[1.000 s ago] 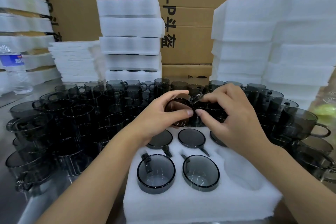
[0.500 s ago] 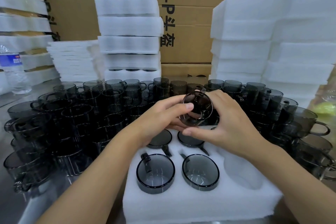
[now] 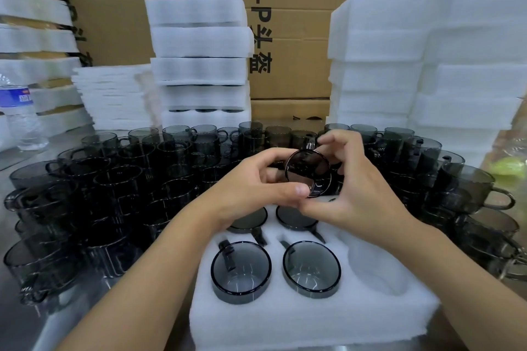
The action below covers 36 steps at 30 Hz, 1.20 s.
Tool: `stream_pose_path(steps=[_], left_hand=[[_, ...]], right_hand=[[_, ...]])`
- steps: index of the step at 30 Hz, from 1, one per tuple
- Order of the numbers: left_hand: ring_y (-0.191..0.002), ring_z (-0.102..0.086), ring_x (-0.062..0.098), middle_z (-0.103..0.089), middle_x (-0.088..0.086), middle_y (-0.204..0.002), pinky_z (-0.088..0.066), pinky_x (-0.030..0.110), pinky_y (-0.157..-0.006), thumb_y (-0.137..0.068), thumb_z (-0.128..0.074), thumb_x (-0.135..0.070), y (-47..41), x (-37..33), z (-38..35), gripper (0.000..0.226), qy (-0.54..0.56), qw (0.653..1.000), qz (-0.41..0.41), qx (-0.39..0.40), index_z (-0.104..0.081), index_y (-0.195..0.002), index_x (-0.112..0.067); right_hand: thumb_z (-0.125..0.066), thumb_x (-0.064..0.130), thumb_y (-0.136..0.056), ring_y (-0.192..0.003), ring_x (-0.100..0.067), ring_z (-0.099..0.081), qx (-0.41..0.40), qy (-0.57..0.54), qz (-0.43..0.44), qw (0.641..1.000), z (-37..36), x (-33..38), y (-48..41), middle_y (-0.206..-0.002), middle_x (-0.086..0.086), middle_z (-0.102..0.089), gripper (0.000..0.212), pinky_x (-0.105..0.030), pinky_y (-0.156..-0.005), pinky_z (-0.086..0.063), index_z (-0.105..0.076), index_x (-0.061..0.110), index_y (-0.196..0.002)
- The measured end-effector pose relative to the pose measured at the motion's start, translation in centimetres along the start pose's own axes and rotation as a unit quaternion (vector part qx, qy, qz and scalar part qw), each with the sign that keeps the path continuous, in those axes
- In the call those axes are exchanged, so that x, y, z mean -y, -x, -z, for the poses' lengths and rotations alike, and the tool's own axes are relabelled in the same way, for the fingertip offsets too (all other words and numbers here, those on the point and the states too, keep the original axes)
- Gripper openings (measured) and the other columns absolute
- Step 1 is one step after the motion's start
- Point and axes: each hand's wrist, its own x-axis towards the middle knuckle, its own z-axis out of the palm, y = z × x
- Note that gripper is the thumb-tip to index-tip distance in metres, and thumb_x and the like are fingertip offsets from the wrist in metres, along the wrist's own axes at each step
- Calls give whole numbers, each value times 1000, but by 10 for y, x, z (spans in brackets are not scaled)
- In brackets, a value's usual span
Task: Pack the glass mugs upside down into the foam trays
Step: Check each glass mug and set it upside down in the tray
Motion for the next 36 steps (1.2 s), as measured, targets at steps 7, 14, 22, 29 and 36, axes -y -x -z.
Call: stream_pose_path(steps=[7,14,22,29,36], left_hand=[[-89,-71,23,-74,8,-100,-54,29,-78,-74,-43,-63,-2,-3,1,60,-17,1000,10,14,-59,-117,-24],[-91,-71,23,-73,7,-105,-54,27,-75,-75,-44,-63,-1,-2,3,64,-22,1000,16,14,-58,-122,-22],[-93,-70,24,-72,8,-108,-54,25,-75,-77,-45,-62,-2,-1,4,61,-15,1000,11,19,-60,-120,-22],[-94,-70,24,-72,8,-108,-54,27,-76,-79,-46,-58,-1,-1,5,54,-13,1000,6,20,-63,-117,-25],[-94,-70,23,-72,7,-108,-54,26,-76,-79,-45,-57,0,-2,4,54,-15,1000,6,25,-62,-118,-24]], right_hand=[[-63,46,-64,-88,-6,-66,82,-185,-39,979,34,4,-8,-99,10,-70,45,-19,-76,-50,-59,36,-107],[-67,24,-63,-87,-17,-62,296,-309,-58,902,86,-11,-8,-98,-2,-65,43,-23,-71,-51,-59,19,-105],[-79,11,-66,-94,-14,-59,524,-182,-96,827,97,-8,-5,-104,4,-61,56,-27,-80,-48,-52,16,-114],[-80,17,-66,-104,-18,-62,547,-144,-110,817,96,-2,-4,-110,11,-62,60,-35,-90,-51,-55,39,-115],[-87,53,-52,-91,-35,-59,520,-111,-132,836,90,-7,-5,-105,-3,-64,65,-55,-84,-47,-60,42,-109]])
